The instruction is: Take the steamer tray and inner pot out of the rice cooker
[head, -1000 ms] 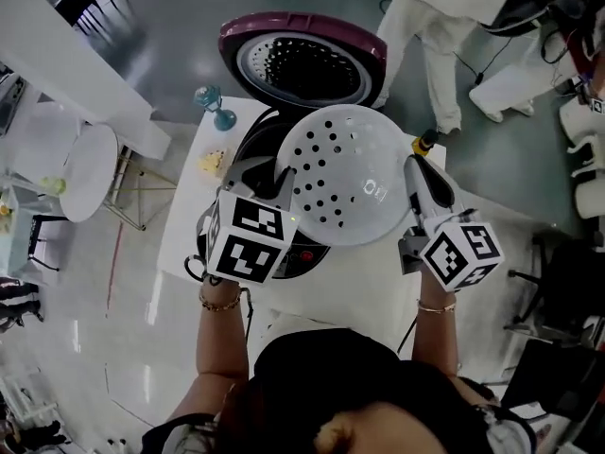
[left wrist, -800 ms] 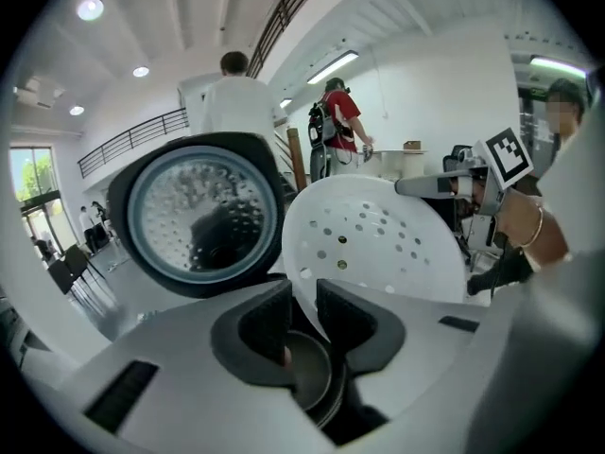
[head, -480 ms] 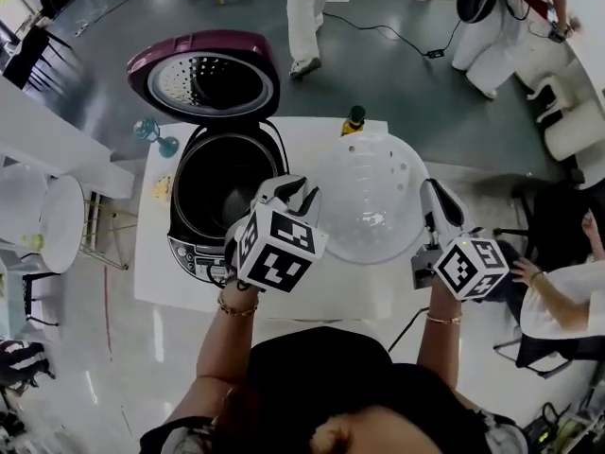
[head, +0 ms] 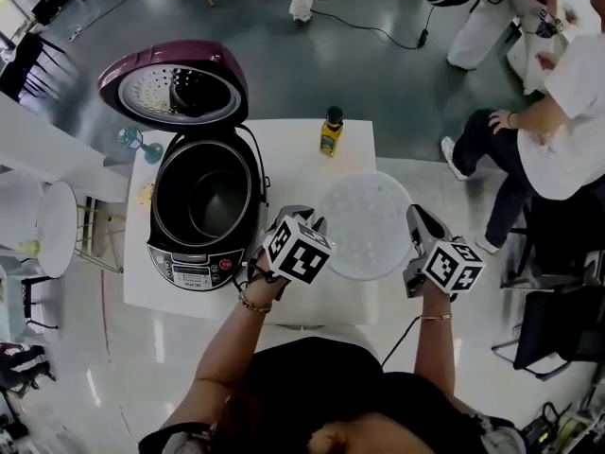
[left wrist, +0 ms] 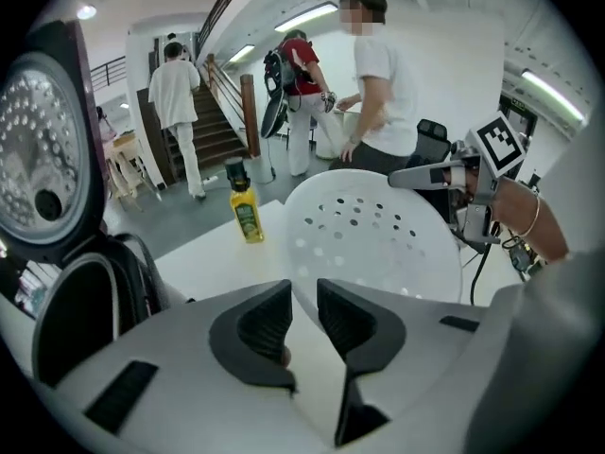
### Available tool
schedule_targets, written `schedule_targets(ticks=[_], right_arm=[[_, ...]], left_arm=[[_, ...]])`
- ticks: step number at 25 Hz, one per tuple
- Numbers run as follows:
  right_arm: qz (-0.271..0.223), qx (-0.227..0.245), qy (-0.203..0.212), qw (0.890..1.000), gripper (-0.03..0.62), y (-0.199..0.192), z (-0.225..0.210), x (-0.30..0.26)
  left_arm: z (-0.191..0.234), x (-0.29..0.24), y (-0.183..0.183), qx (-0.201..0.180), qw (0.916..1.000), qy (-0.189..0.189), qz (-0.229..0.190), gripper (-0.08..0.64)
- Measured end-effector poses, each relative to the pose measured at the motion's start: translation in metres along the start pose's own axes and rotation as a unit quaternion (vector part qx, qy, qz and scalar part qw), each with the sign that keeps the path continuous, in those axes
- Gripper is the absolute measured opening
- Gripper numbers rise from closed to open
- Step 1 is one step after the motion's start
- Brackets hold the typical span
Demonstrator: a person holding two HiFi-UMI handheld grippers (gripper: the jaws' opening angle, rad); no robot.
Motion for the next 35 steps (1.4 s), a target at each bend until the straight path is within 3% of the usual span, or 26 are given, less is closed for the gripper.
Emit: schedule_targets(ticks=[4, 9, 15, 22, 30, 35], right_arm=[[0.029, -0.007, 0.035, 0.999, 0.029, -0.009, -0.021, -0.037], [0.088, 0.037, 0.092, 0.991, 0.029, -0.006, -0.034, -0.101], [0.157, 0.095, 0.170, 0.968, 0.029, 0.012, -0.027, -0.180], [0.219, 0.121, 0.244, 0.937, 0.031, 0.020, -0.003, -0.249], [0.235, 0.148, 0.246, 0.929, 0.032, 0.023, 0.005, -0.281], [0.217, 0.156, 0.229, 0.936, 0.038, 0.023, 0.001, -0.282]], left_arm=[[0.005, -0.042, -0.010, 0.042, 0.9987, 0.002, 0.028, 0.084], [0.013, -0.084, -0.032, 0.124, 0.9908, -0.010, 0.052, 0.086], [0.029, -0.105, -0.056, 0.242, 0.9693, -0.013, 0.039, 0.092], [0.042, -0.111, -0.080, 0.348, 0.9375, 0.011, 0.002, 0.095], [0.050, -0.114, -0.081, 0.401, 0.9151, 0.025, -0.039, 0.095], [0.050, -0.115, -0.078, 0.389, 0.9192, 0.013, -0.061, 0.103]])
Point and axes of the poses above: the fingertips, and each gripper's own axes: x backward along the fingers, z to its left, y out of its top, the point moved 4 cm from there along x, backward along the fingers, and after that the axes turned 14 degrees about z, right-handed, at the moved point
